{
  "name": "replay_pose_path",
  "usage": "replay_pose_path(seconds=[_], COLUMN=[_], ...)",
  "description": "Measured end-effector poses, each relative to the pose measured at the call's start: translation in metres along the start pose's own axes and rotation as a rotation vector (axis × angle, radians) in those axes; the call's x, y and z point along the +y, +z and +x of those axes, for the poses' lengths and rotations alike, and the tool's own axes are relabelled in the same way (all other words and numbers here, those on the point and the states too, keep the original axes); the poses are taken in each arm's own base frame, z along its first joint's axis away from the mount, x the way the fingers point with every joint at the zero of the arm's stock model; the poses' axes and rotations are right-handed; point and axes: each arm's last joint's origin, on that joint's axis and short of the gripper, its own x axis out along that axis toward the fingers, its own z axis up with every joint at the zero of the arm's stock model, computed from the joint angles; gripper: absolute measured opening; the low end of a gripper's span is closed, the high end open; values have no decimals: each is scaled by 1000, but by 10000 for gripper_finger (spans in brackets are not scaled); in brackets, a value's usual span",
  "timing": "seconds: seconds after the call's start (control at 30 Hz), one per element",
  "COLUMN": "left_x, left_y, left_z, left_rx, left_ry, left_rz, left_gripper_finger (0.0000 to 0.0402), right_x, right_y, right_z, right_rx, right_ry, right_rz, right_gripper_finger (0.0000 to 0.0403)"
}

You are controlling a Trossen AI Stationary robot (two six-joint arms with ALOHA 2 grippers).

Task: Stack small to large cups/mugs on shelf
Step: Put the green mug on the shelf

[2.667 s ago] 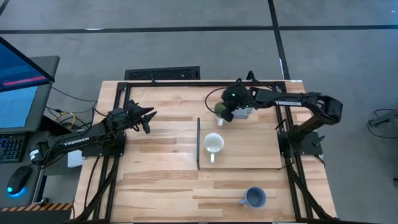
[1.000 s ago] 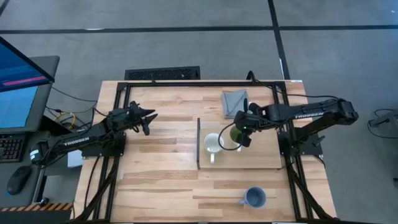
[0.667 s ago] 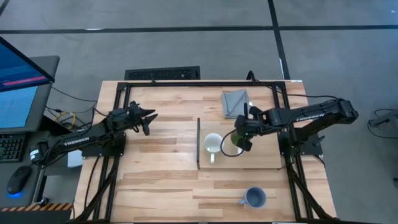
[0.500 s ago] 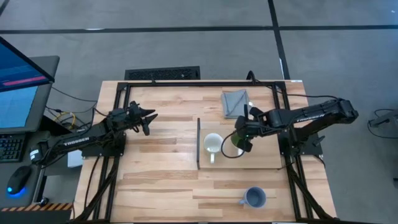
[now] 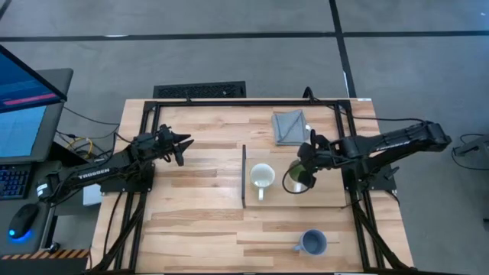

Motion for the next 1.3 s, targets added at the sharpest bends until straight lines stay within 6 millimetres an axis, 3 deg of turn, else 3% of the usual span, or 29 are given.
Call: replay_pose_path(seconds=[0.37,1.3], left_x=[0,0], left_y=[0,-1], left_z=[0,0], left_rx=[-1,7], left_ry=[6,9], left_rz=[-9,-8], left_gripper_finger=[119,119], right_x=[9,12], right_y=[0,6], right_z=[3,4], right_rx=[12,29], right_ry=[103,96], right_rz=[-47,-68], right_gripper_finger=[27,27])
